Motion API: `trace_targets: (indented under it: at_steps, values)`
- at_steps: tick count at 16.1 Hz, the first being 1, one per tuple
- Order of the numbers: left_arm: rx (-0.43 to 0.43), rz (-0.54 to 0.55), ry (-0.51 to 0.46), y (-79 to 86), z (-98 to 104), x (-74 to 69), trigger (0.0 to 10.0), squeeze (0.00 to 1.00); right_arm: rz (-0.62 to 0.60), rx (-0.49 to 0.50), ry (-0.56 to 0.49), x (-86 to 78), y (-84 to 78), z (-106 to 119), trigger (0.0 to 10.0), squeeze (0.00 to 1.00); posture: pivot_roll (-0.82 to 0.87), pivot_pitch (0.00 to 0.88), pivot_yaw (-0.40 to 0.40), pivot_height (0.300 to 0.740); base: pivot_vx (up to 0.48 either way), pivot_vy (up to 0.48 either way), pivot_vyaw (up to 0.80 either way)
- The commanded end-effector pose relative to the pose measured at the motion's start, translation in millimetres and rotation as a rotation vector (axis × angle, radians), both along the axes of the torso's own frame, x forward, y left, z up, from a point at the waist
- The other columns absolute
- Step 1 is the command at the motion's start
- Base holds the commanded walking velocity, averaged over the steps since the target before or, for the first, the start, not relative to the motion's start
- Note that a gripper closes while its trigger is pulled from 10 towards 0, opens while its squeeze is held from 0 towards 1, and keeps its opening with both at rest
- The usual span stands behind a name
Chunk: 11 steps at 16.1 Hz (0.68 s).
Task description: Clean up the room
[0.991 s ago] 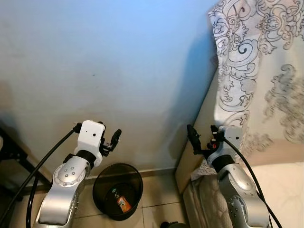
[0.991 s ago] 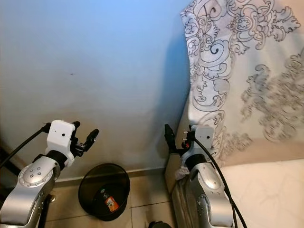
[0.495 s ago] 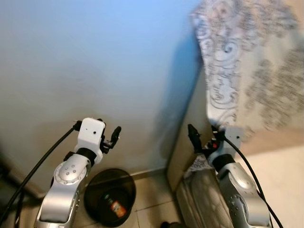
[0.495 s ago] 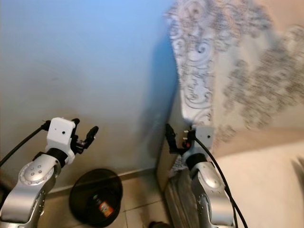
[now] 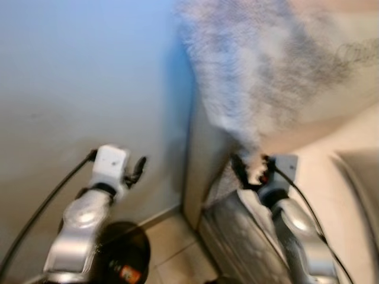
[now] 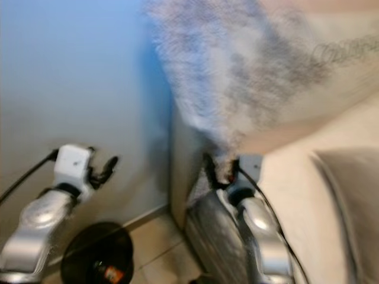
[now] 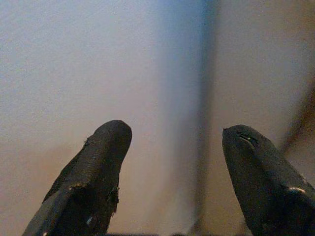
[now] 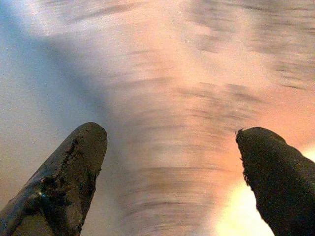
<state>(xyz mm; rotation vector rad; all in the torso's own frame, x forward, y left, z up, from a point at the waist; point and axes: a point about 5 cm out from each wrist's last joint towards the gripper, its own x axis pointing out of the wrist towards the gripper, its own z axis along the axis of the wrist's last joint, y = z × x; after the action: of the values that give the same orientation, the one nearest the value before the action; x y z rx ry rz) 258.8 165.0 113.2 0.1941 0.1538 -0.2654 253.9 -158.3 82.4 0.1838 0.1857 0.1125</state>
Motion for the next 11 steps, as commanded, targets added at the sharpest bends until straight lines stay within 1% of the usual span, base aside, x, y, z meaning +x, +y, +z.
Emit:
trace_targets:
  at_steps: [1, 5, 11]
  values:
    - [0.025, 0.019, -0.001, 7.4, 0.1, -1.2, 10.0, 0.00, -0.013, 0.003, -0.027, 2.9, 0.9, 5.5, 10.0, 0.00, 0.05, 0.000, -0.021, 0.740, 0.000, 0.000, -0.76]
    - [0.018, 0.032, -0.008, 8.1, 0.3, -0.3, 10.0, 0.00, 0.011, 0.029, -0.029, 3.1, 3.7, 5.9, 10.0, 0.00, 0.04, 0.000, -0.023, 0.740, 0.000, 0.000, -0.76]
    - [-0.016, 0.049, -0.013, 8.1, 0.7, 1.0, 10.0, 0.00, 0.008, 0.029, -0.035, 4.4, 2.8, 6.2, 10.0, 0.00, 0.04, 0.000, -0.023, 0.740, 0.000, 0.000, -0.76]
